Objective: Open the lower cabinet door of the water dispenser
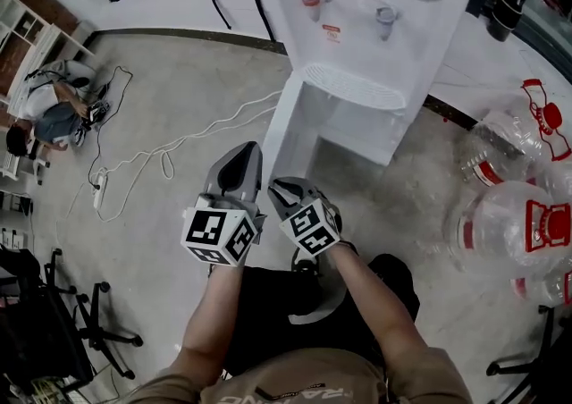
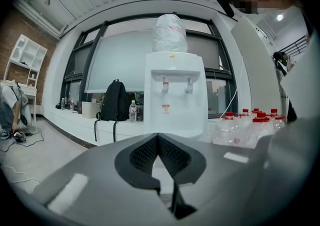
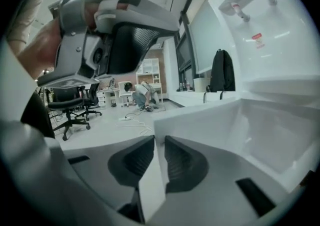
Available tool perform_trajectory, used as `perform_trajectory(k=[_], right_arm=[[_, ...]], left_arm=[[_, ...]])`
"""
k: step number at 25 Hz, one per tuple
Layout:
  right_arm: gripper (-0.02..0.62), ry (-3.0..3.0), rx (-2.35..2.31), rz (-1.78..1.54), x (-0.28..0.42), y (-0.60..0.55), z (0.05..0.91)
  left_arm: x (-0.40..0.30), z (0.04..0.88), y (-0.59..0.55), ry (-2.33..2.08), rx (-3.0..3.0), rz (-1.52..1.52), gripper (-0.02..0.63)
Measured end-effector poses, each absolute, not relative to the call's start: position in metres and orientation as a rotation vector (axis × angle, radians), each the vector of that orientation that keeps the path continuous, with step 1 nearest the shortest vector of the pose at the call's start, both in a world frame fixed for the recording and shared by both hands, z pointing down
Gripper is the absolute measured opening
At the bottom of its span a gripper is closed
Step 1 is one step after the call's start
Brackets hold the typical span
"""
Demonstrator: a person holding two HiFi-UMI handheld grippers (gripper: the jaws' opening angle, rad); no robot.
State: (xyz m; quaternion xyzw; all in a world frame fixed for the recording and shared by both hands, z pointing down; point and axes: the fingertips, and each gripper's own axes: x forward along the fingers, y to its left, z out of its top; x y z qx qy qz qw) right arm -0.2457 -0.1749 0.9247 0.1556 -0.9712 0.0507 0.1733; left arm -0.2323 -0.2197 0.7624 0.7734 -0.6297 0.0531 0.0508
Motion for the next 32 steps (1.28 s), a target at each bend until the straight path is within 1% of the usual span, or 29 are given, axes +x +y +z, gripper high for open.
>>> perform_trajectory(k=[9, 15, 16, 18, 24, 32], right_arm=[[0.069, -2.778, 0.324, 0.119, -0.301, -0.18, 0.924], [0.066, -2.787, 0.279, 0.166, -0.321, -0.186, 0.926], [0.048, -2.779, 0.284, 0.161, -0.323, -0.189, 0.927], [0.034, -2.766, 0.297, 0.131, -0.322, -0.195, 0.928], [0.021, -2.778, 0.398, 0.199, -0.286, -0.21, 0.928], [0.011, -2.782, 0.607, 0.276, -0.199, -0.225, 0.911]], left_arm=[[-0.261, 0.766, -0.216, -1.963, 2.294, 0.145, 0.002], [-0.26, 0.771, -0.227, -1.939, 2.305, 0.184, 0.002], [-0.261, 0.771, -0.228, -1.939, 2.305, 0.188, 0.002], [-0.263, 0.773, -0.23, -1.944, 2.286, 0.179, 0.002], [-0.252, 0.781, -0.239, -1.922, 2.283, 0.182, 0.002], [-0.215, 0.772, -0.245, -1.868, 2.369, 0.184, 0.002]])
